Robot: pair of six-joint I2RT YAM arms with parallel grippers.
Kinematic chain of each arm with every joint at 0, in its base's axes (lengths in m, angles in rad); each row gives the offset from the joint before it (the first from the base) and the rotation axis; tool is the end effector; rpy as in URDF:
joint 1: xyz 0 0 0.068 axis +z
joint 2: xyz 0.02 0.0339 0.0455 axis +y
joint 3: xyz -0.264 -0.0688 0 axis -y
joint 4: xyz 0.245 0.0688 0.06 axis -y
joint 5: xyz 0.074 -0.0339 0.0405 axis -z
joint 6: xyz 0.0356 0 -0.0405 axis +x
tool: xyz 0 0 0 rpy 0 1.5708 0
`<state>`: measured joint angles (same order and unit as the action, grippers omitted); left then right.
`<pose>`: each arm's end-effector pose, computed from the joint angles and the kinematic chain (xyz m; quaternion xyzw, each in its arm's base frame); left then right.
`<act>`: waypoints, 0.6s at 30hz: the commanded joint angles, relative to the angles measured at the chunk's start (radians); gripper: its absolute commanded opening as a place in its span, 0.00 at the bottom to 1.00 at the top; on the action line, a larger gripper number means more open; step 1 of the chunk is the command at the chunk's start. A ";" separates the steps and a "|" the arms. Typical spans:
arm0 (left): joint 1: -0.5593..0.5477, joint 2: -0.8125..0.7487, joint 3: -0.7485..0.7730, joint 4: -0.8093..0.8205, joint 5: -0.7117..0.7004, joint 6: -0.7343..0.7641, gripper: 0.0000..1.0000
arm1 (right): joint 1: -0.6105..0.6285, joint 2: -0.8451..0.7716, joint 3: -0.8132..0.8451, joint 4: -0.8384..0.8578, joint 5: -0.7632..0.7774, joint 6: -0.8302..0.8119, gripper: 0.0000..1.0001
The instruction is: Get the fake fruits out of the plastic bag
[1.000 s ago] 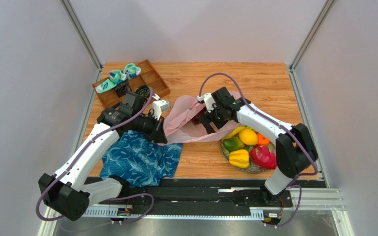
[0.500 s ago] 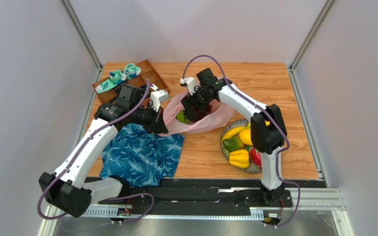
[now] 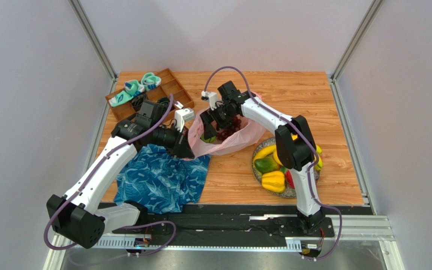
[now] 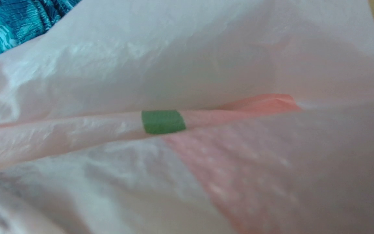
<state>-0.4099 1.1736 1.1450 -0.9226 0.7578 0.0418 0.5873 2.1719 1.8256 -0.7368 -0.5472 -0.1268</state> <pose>0.1943 -0.1111 0.3286 0.3081 0.8371 -0.3982 0.2140 0.3802 0.2753 0.2123 -0.3877 0.8526 0.3083 0.1665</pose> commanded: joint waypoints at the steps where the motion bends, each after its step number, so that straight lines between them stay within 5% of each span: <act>1: 0.000 -0.015 -0.022 0.031 0.054 -0.005 0.00 | 0.009 0.005 0.017 0.053 0.029 0.065 1.00; 6: 0.000 -0.022 -0.034 0.039 0.051 -0.003 0.00 | 0.011 0.025 0.024 0.070 0.033 0.075 0.88; 11: 0.000 -0.025 -0.050 0.065 0.017 -0.006 0.00 | 0.011 -0.018 0.008 0.062 0.043 0.035 0.45; 18: 0.008 -0.023 -0.059 0.113 -0.026 -0.013 0.00 | -0.004 -0.230 -0.150 0.041 0.020 -0.083 0.17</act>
<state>-0.4099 1.1732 1.0882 -0.8680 0.7460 0.0311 0.5926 2.1036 1.7283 -0.6987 -0.5171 -0.1314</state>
